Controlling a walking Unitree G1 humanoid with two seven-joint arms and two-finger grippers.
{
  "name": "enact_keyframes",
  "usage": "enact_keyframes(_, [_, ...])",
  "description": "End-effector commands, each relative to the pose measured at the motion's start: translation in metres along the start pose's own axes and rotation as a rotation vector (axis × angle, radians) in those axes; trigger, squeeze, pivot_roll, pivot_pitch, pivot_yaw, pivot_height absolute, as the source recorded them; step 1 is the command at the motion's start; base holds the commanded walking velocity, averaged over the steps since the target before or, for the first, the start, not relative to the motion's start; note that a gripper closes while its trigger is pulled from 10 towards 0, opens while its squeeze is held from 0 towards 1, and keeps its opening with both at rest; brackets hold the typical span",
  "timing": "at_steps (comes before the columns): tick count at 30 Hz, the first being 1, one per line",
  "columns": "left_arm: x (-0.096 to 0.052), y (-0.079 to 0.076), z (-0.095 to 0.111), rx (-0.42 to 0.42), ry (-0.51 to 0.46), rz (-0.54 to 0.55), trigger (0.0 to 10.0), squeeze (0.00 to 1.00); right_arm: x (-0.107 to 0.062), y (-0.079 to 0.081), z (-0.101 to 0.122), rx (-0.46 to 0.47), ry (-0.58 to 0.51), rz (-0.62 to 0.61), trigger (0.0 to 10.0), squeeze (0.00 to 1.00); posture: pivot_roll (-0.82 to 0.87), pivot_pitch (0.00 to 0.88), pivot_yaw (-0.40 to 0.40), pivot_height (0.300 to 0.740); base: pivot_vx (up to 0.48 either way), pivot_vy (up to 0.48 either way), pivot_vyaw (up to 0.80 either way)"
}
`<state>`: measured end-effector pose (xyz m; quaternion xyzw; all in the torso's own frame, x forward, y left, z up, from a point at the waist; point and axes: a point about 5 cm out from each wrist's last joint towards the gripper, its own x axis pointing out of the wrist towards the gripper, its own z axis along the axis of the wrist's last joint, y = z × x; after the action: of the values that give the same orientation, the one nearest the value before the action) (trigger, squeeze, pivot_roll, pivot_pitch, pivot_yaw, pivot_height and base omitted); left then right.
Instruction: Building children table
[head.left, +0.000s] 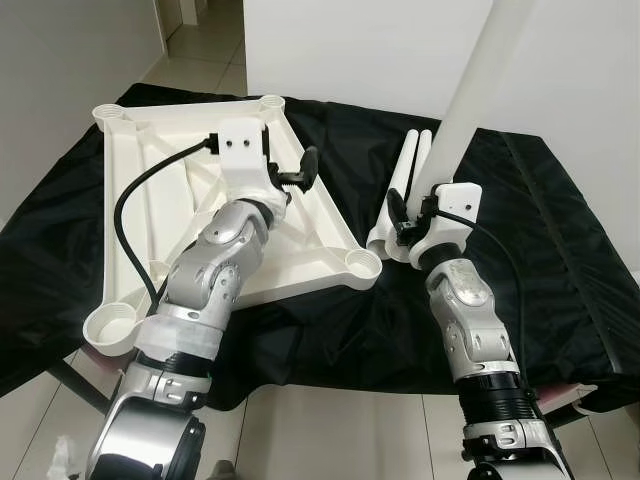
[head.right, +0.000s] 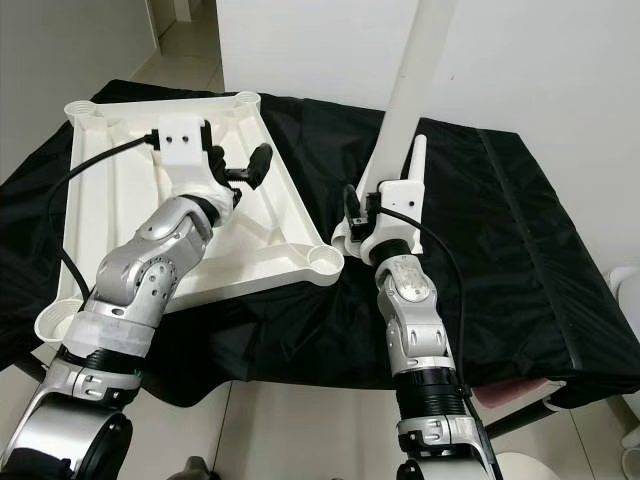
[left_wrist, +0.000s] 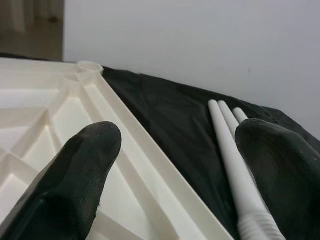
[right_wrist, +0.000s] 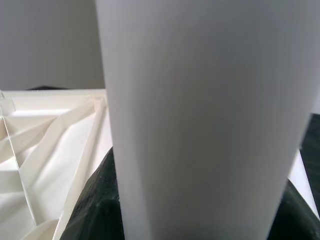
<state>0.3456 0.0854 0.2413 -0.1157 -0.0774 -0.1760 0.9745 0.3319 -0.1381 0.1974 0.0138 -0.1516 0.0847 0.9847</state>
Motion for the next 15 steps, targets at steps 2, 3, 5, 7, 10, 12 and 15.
enact_keyframes(2, [-0.009, -0.004, 0.001, 0.007, -0.073, -0.117, 10.0, 0.00, -0.006, -0.001, 0.008, 0.015, -0.066, 0.007, 10.0, 0.00, 0.02, 0.032, -0.038, 0.740, 0.000, 0.000, 0.00])
enact_keyframes(3, [-0.009, -0.004, 0.001, 0.007, -0.073, -0.117, 10.0, 0.00, -0.006, -0.001, 0.008, 0.015, -0.066, 0.007, 10.0, 0.00, 0.02, 0.032, -0.038, 0.740, 0.000, 0.000, 0.00])
enact_keyframes(5, [-0.014, -0.001, -0.004, 0.014, -0.077, -0.124, 10.0, 0.00, -0.009, 0.000, 0.007, 0.001, -0.074, 0.025, 10.0, 0.00, 0.00, 0.044, -0.017, 0.740, 0.000, 0.000, 0.00])
enact_keyframes(7, [-0.017, 0.000, -0.004, 0.022, -0.098, -0.134, 10.0, 0.00, -0.011, -0.002, 0.008, -0.007, -0.088, 0.035, 10.0, 0.00, 0.00, 0.046, -0.010, 0.740, 0.000, 0.000, 0.00])
enact_keyframes(10, [-0.028, 0.005, -0.004, 0.096, -0.148, -0.163, 10.0, 0.00, -0.017, -0.006, 0.013, -0.021, -0.131, 0.037, 10.0, 0.00, -0.02, 0.047, 0.003, 0.740, 0.000, 0.000, 0.00])
enact_keyframes(12, [-0.031, 0.007, -0.006, 0.105, -0.147, -0.165, 10.0, 0.00, -0.019, -0.007, 0.013, -0.020, -0.141, 0.033, 10.0, 0.00, -0.02, 0.047, 0.003, 0.740, 0.000, 0.000, 0.00])
enact_keyframes(15, [-0.036, 0.011, -0.009, 0.111, -0.145, -0.149, 10.0, 0.00, -0.023, -0.007, 0.015, -0.015, -0.158, 0.028, 10.0, 0.00, -0.02, 0.045, 0.005, 0.740, 0.000, 0.000, 0.00])
